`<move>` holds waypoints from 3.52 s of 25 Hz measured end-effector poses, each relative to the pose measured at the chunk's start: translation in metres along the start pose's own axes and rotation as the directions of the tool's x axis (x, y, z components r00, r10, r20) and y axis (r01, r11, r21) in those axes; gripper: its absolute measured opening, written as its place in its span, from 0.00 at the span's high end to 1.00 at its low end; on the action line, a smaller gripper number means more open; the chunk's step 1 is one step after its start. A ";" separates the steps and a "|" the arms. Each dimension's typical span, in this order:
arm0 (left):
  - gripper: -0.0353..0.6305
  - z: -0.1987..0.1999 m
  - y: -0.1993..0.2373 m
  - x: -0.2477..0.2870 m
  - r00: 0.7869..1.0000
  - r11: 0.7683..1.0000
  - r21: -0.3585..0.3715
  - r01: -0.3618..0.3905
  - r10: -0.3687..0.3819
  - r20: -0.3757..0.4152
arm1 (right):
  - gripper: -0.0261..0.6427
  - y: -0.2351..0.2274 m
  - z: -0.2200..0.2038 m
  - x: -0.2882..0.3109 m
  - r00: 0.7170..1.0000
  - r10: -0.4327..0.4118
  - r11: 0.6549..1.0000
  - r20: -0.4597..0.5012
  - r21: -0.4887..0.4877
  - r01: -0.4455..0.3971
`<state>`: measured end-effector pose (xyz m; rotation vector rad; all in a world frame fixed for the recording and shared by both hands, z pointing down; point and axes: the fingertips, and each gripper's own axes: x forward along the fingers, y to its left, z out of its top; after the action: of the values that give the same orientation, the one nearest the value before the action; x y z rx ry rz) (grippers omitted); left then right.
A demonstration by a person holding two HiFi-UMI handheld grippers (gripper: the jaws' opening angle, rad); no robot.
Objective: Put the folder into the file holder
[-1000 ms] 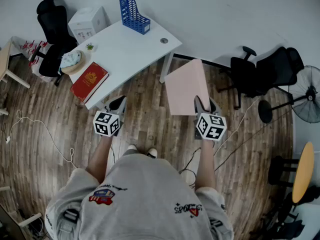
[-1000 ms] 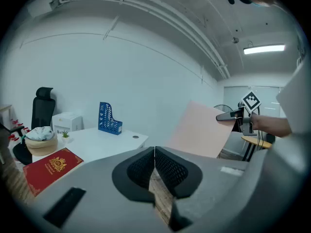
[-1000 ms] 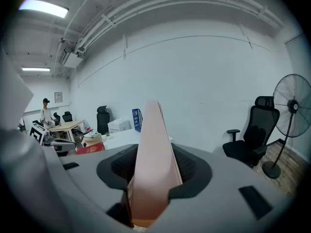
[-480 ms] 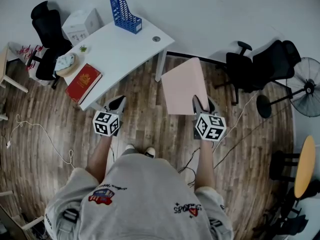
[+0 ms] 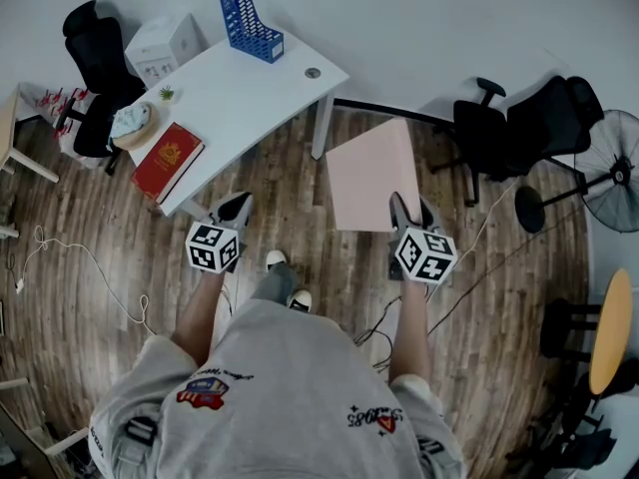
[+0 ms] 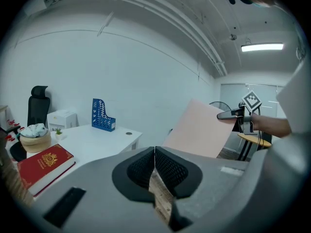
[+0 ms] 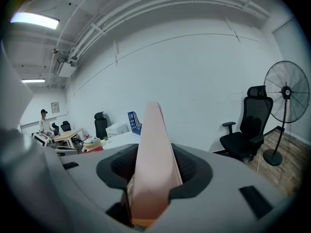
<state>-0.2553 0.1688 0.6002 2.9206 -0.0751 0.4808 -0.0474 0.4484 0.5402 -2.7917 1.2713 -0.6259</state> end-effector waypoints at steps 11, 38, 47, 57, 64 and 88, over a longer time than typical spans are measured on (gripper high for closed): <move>0.94 0.005 0.031 0.047 1.000 0.999 -0.037 0.009 -0.009 0.003 | 0.68 -0.011 0.015 0.047 1.000 -0.018 1.000 -0.023 -0.012 0.017; 0.93 0.108 0.333 0.201 0.977 0.964 -0.200 -0.177 0.196 0.083 | 0.69 0.141 0.163 0.427 0.957 0.264 0.927 -0.116 -0.242 -0.285; 0.94 0.097 0.406 0.156 0.894 0.870 -0.272 -0.410 0.443 0.068 | 0.69 0.244 0.160 0.528 0.838 0.508 0.791 -0.200 -0.279 -0.545; 0.94 0.130 0.408 0.137 0.705 0.665 -0.340 -0.665 0.709 0.009 | 0.69 0.296 0.196 0.605 0.610 0.727 0.557 -0.315 -0.249 -0.792; 0.94 0.142 0.397 0.157 0.594 0.546 -0.388 -0.743 0.805 -0.004 | 0.69 0.311 0.216 0.645 0.478 0.808 0.419 -0.345 -0.234 -0.877; 0.93 0.170 0.442 0.209 0.622 0.587 -0.381 -0.714 0.782 0.039 | 0.70 0.290 0.426 0.647 0.450 0.878 0.479 0.164 -0.289 -0.829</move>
<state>-0.0391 -0.3016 0.5839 2.4404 -1.3436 0.2199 0.2792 -0.2811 0.3265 -1.7262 2.4055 -0.0067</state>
